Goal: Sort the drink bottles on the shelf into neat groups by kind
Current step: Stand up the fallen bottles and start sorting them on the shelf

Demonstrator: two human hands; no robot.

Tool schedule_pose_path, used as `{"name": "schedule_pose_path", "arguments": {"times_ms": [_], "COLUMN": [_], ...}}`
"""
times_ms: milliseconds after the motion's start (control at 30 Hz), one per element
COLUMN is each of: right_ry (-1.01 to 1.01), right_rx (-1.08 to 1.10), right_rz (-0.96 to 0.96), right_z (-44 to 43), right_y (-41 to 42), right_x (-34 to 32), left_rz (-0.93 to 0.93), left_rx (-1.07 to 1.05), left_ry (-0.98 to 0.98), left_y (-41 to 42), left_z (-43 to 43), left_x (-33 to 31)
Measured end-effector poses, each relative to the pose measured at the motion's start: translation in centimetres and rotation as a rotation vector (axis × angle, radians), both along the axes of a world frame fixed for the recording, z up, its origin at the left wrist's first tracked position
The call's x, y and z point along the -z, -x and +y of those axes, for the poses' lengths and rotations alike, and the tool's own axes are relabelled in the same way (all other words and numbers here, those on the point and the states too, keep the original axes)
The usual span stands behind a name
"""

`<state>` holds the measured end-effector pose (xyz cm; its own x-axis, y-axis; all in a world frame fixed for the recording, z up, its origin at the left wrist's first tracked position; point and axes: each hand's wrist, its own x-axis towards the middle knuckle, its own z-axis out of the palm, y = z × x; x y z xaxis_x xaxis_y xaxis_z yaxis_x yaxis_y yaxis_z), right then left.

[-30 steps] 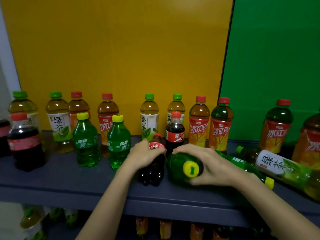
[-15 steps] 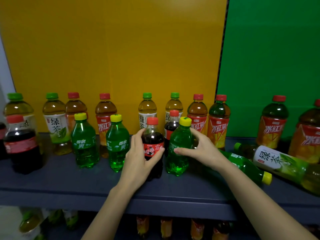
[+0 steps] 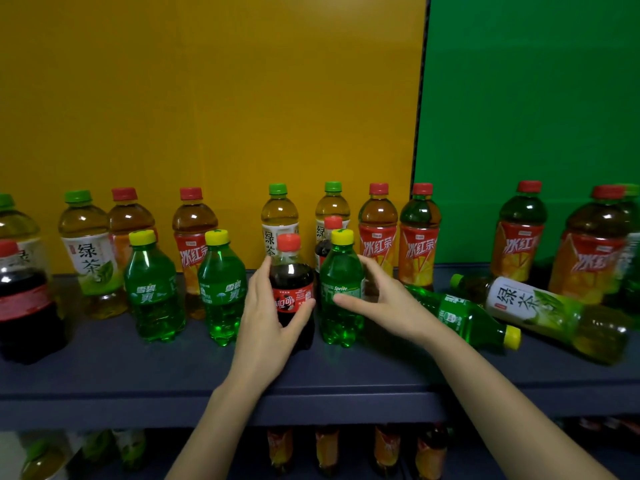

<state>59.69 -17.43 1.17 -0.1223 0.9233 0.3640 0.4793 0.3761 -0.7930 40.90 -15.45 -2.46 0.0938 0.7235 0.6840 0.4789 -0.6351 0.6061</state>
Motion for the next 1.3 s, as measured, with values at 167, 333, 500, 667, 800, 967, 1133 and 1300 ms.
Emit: {"name": "schedule_pose_path", "arguments": {"times_ms": [167, 333, 500, 667, 800, 967, 1133, 1300], "right_ry": [-0.11, -0.165, -0.196, -0.049, 0.081, 0.185, 0.217, 0.136], "right_rx": [0.104, 0.228, 0.426, 0.5, 0.509, 0.56, 0.62, 0.591], "right_rz": [-0.106, -0.149, -0.303, -0.564, -0.761, -1.02, -1.066, -0.974], "right_z": [-2.3, -5.2, -6.7, -6.3, -5.8, -4.7, -3.4, -3.5], "right_y": [-2.6, -7.7, -14.5, -19.7, -21.3, -21.2, -20.5, -20.7], "right_x": [-0.2, -0.9, -1.5, -1.3, -1.1, -0.9, -0.5, -0.1], "left_rz": [0.005, 0.205, 0.477, 0.682, 0.839, 1.094, 1.131, 1.062], "left_rx": [-0.175, 0.0, 0.225, 0.329, 0.358, 0.327, 0.319, 0.364], "left_ry": [-0.384, -0.569, -0.479, -0.344, -0.24, -0.034, 0.048, 0.061], "left_y": [-0.1, -2.7, -7.9, -13.7, -17.0, -19.2, -20.4, -20.3], "left_z": [-2.0, -3.8, -3.9, -2.8, -1.5, -0.2, 0.4, 0.7], "left_x": [-0.4, -1.1, -2.0, -2.1, -2.6, -3.5, -4.2, -4.0]}}
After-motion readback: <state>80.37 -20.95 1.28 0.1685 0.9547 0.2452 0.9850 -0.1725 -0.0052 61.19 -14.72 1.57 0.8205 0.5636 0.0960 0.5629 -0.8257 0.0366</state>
